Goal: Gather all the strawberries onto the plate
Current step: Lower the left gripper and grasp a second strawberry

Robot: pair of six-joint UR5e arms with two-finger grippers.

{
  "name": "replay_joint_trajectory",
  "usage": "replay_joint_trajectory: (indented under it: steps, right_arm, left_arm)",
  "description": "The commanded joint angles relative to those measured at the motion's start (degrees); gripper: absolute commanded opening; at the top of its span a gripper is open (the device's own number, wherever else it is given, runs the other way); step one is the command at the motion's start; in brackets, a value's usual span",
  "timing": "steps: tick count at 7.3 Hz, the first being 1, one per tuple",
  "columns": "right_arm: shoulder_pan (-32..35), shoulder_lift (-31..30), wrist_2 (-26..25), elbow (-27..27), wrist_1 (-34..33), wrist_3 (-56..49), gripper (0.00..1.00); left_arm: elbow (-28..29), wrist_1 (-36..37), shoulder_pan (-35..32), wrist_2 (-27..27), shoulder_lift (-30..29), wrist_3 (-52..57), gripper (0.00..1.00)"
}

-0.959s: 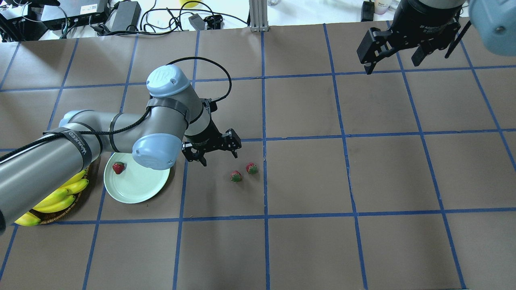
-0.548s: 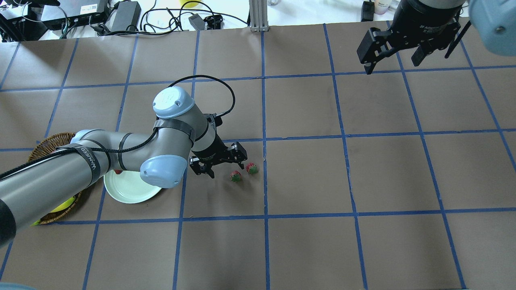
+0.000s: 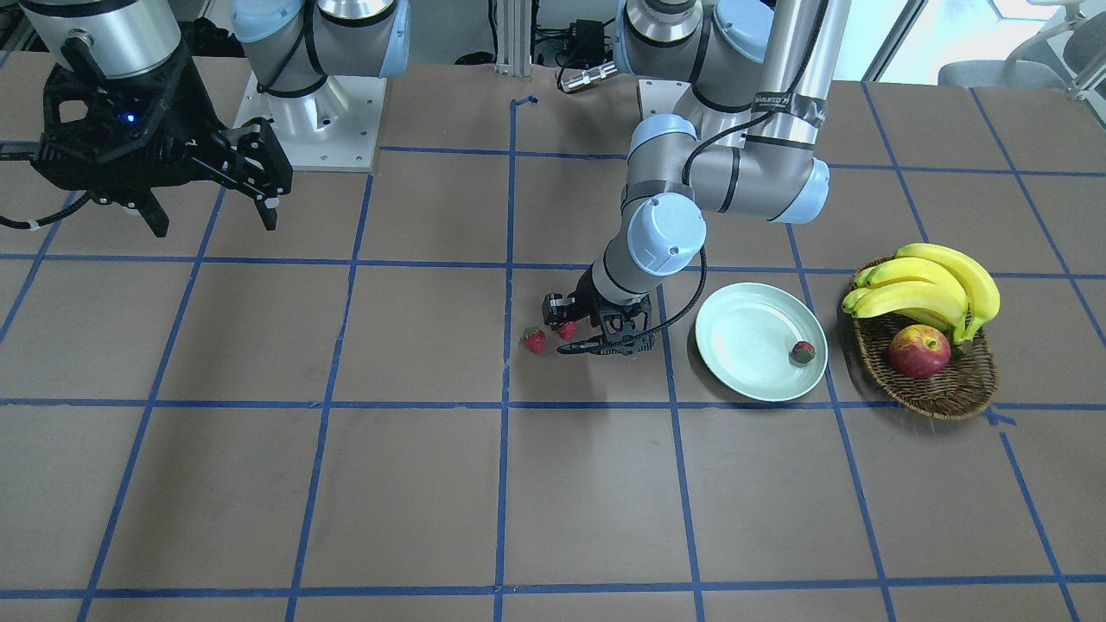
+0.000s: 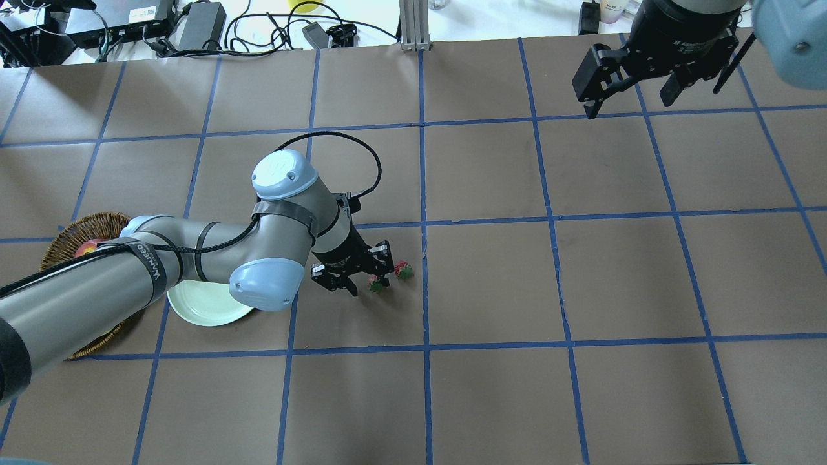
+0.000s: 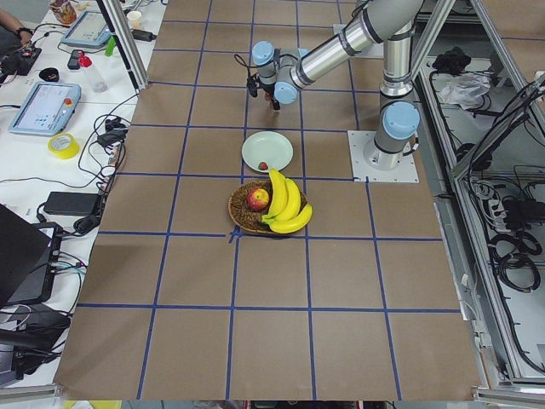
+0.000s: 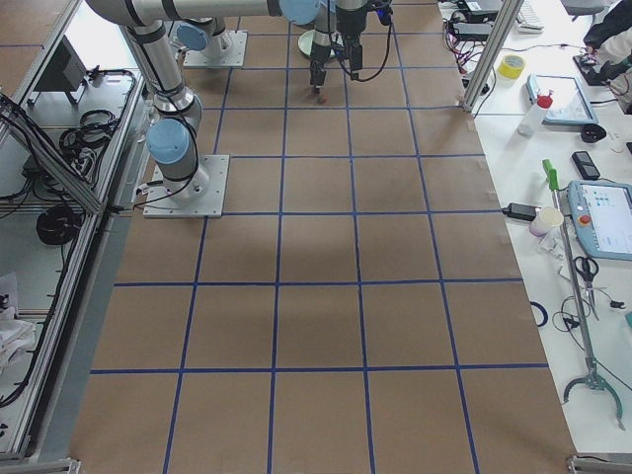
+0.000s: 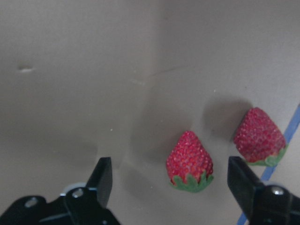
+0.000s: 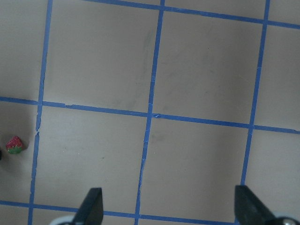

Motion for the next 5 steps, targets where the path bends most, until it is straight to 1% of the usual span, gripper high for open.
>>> replay_joint_trajectory:
  steps: [1, 2, 3, 4, 5]
  right_arm:
    - [0.02, 0.0, 0.0, 0.03, 0.0, -0.06, 1.0]
    - [0.02, 0.0, 0.0, 0.03, 0.0, 0.03, 1.0]
    - [-0.06, 0.09, 0.0, 0.03, 0.0, -0.06, 1.0]
    - [-0.06, 0.09, 0.0, 0.03, 0.0, -0.06, 1.0]
    - [-0.06, 0.09, 0.0, 0.03, 0.0, -0.06, 1.0]
  left_arm:
    - [0.4, 0.02, -0.02, 0.41, 0.22, 0.4, 0.0]
    - [1.88, -0.33, 0.33, 1.29, 1.17, 1.1, 0.0]
    - [4.16, -2.86, 0.51, 4.78, 1.97, 1.11, 0.0]
    - [8.01, -7.67, 1.47, 9.42, 2.32, 1.19, 0.0]
    - [12.4, -14.24, 4.43, 12.17, 2.5, 2.76, 0.0]
